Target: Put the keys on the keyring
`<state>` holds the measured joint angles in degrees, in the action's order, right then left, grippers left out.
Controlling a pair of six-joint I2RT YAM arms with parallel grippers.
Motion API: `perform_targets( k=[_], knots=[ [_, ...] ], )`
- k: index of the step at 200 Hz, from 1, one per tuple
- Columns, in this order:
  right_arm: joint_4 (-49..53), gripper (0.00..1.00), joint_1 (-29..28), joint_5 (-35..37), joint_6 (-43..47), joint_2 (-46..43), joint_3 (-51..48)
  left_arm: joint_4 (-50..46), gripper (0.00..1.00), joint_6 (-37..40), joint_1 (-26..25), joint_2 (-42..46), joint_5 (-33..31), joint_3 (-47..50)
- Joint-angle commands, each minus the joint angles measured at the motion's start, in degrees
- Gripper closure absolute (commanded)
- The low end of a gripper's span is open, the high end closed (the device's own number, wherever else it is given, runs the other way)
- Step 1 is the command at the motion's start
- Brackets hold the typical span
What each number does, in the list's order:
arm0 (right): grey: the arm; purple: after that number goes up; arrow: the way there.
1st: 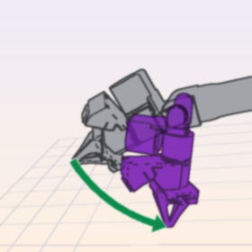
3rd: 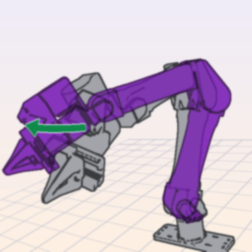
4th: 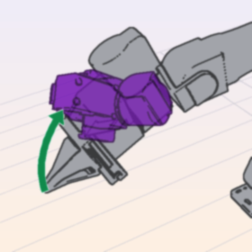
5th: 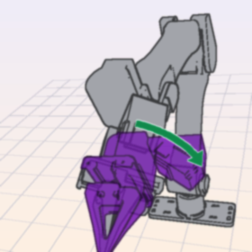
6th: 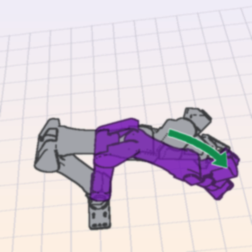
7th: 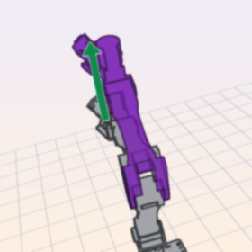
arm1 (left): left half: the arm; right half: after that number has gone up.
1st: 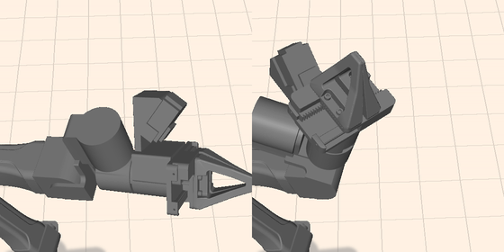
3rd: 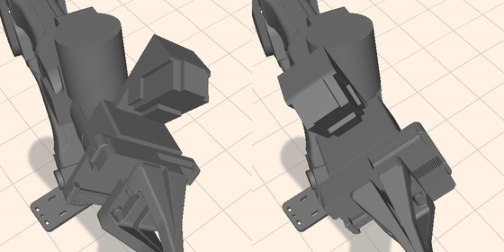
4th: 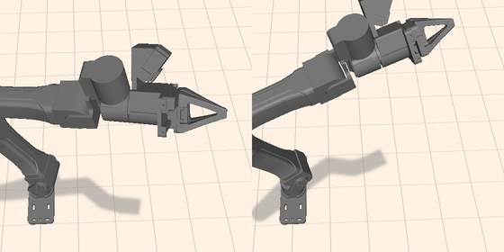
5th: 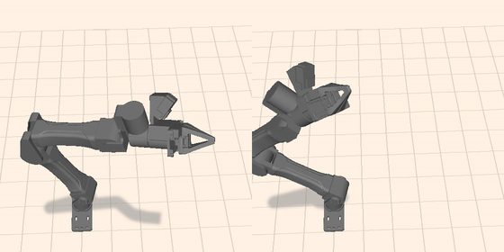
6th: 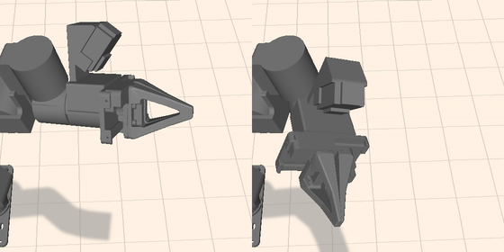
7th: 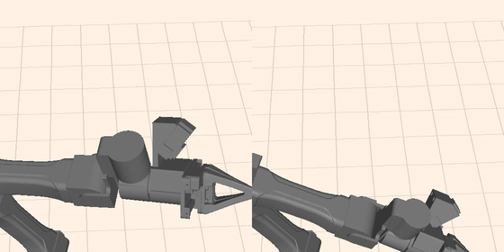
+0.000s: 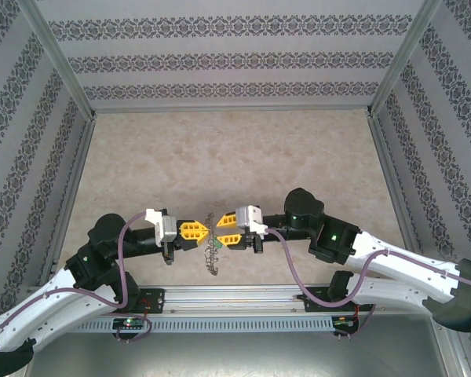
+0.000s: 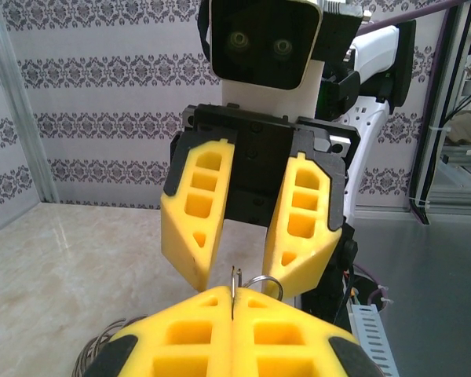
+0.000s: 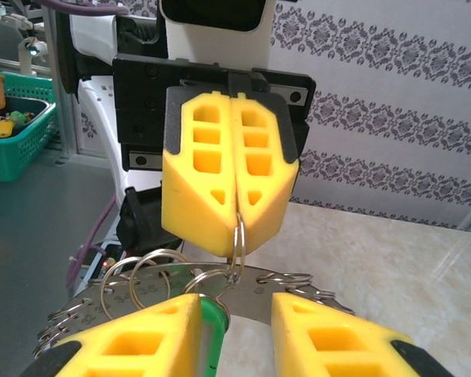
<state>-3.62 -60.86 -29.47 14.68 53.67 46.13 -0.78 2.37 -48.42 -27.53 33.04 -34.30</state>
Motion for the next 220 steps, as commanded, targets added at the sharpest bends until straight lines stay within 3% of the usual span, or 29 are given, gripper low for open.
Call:
perform_targets(
  k=[1, 99, 121, 145, 155, 182, 220],
  knots=[
    [-2.3, 0.71, 0.3, -2.4, -1.2, 0.4, 1.6, 4.6, 1.0, -0.6, -0.6, -0.1, 1.4, 0.2],
    [-5.1, 0.8, 0.3, -3.3, -1.1, 2.3, 2.3, 4.6, 1.0, -0.9, -0.6, -0.1, 1.7, 0.3],
    [-5.4, 0.86, 0.3, -3.3, -1.2, 2.5, 2.2, 4.4, 1.0, -0.9, -0.6, 0.0, 1.6, 0.3],
    [-4.4, 1.0, 0.3, -2.5, -1.1, 2.6, 2.6, 4.4, 1.0, -0.9, -0.6, 0.0, 1.4, 0.4],
    [-3.0, 1.0, 0.3, -1.8, -0.4, 2.8, 3.2, 3.9, 1.0, -0.7, -0.6, -0.1, 1.1, 0.3],
    [3.4, 1.0, 0.3, 2.2, 2.2, 3.3, 5.5, -4.5, 1.0, 2.5, -0.6, -0.8, -2.8, -2.9],
    [15.5, 1.0, 0.2, 4.7, 6.5, 6.2, 11.8, -16.9, 0.84, 7.3, -1.0, -5.9, -6.2, -9.6]
  ],
)
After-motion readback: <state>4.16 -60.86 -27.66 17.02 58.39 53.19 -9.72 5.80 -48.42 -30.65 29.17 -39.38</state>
